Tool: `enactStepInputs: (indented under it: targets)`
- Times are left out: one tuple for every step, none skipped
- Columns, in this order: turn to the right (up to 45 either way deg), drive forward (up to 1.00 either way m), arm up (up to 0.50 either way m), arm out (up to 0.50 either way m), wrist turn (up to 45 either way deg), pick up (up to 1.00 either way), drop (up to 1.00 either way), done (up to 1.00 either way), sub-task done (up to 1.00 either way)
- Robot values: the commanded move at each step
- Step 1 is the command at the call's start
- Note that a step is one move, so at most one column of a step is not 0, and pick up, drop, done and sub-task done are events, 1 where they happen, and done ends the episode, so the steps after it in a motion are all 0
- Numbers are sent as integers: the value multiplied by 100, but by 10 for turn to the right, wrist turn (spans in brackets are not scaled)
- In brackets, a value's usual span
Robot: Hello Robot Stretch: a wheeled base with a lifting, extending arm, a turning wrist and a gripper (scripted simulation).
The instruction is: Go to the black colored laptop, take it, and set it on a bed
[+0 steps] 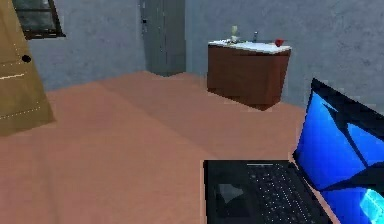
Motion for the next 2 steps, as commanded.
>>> enactStepInputs:
  targets:
    - [-420, 0, 0, 0, 0, 0, 0, 0, 0]
    - [0, 100, 0, 0, 0, 0, 0, 0, 0]
